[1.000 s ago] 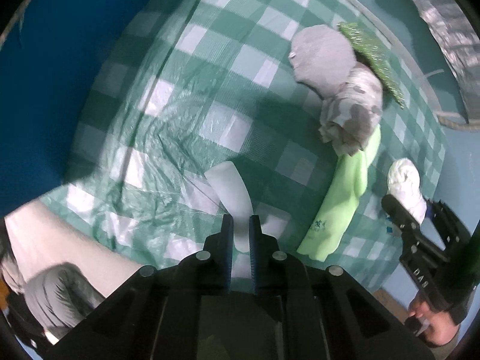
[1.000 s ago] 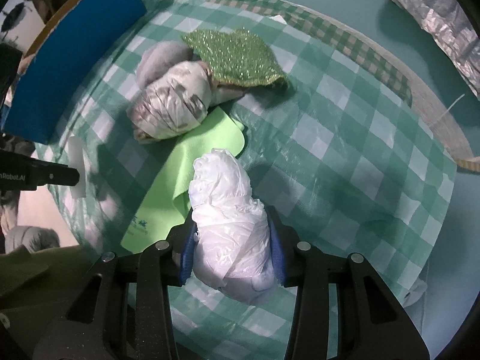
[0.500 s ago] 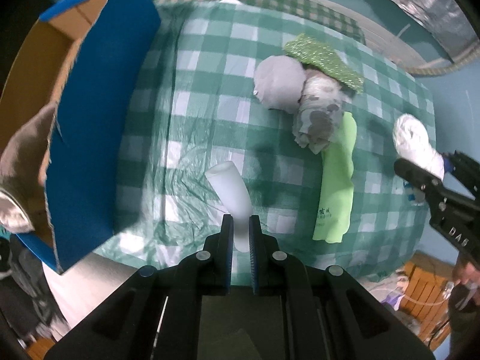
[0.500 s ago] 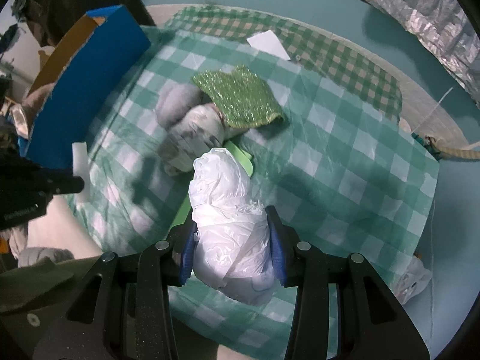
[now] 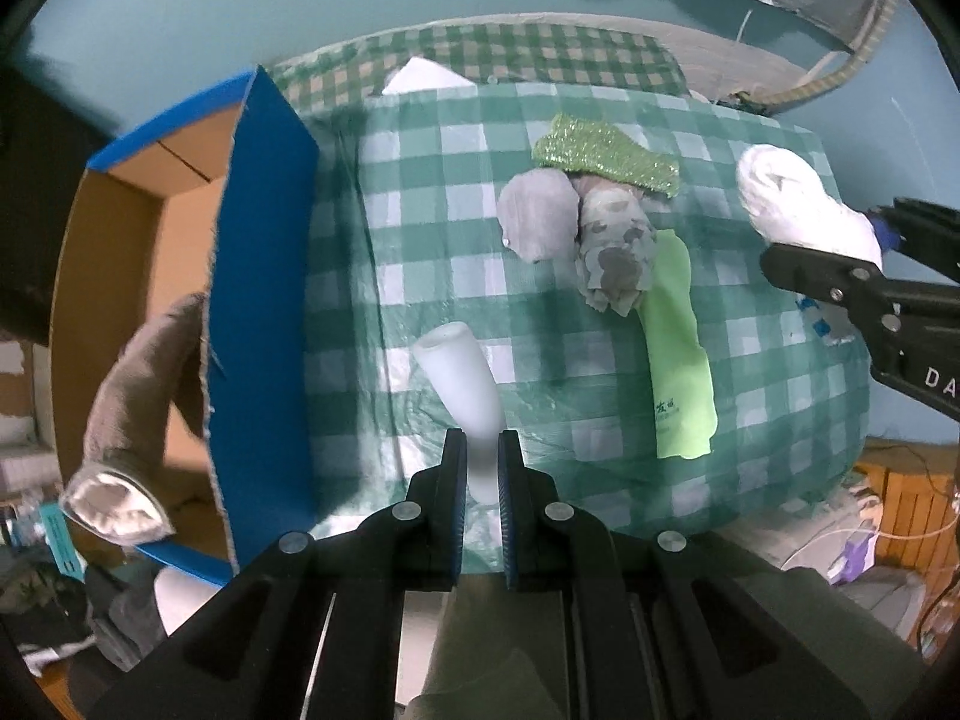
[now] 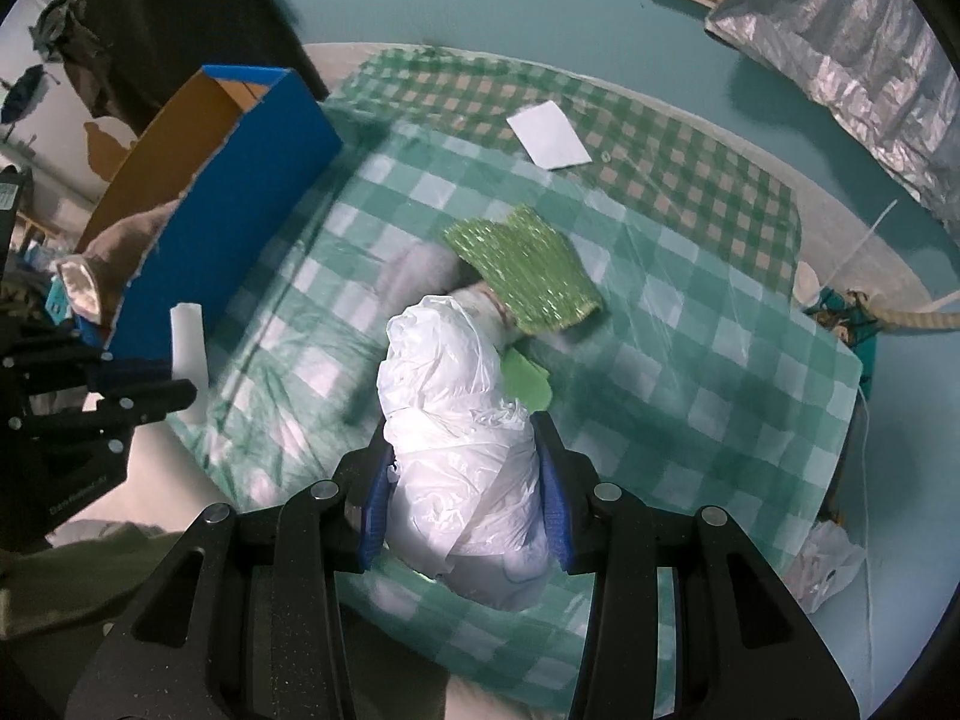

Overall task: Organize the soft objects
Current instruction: 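Carry the white tube with the left tool and the white bundle with the right tool into the box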

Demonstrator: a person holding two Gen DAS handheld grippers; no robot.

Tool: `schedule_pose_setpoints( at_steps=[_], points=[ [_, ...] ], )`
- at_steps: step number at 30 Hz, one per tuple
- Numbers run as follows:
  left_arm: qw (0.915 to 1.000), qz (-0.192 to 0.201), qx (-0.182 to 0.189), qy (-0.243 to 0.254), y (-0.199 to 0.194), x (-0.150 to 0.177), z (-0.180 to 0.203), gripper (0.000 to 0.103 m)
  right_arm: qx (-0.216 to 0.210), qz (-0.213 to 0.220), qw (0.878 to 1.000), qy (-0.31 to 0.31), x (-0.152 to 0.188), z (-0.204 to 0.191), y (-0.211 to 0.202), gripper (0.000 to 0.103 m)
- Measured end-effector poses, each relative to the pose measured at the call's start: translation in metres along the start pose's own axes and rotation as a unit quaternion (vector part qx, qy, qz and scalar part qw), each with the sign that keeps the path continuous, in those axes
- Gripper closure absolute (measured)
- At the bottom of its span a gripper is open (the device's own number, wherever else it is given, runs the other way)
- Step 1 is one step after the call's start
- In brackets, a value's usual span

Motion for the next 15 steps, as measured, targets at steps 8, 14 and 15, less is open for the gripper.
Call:
schedule_pose_setpoints(
  at_steps=[8,14,15],
  points=[
    [0.9995,0.019,-0.012,0.023,-0.017,-0.002,-0.021,0.093,-0.003,0.008,1.0,-0.011,-0.018,-0.028,-0.004,0.061],
    [0.9994,0.022,-0.016,0.02,-0.026,0.0,-0.044,0.093,-0.008,0.013,1.0,-0.015,-0.03,-0.048,-0.004,0.061],
    [0.9994,0.023,-0.016,0.02,-0.028,0.0,-0.047,0.093,-0.009,0.014,1.0,-0.015,-0.032,-0.051,-0.004,0.061]
  ],
)
Point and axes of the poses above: each gripper's, at about its wrist camera, not at the fingertips, and y roughly the way its jaws point, z to its right, x to its underside, the point moved 8 cm from there along y, roughly the way its jaws point, and after that the axes turned 11 degrees about z, right-handed, at the moved point
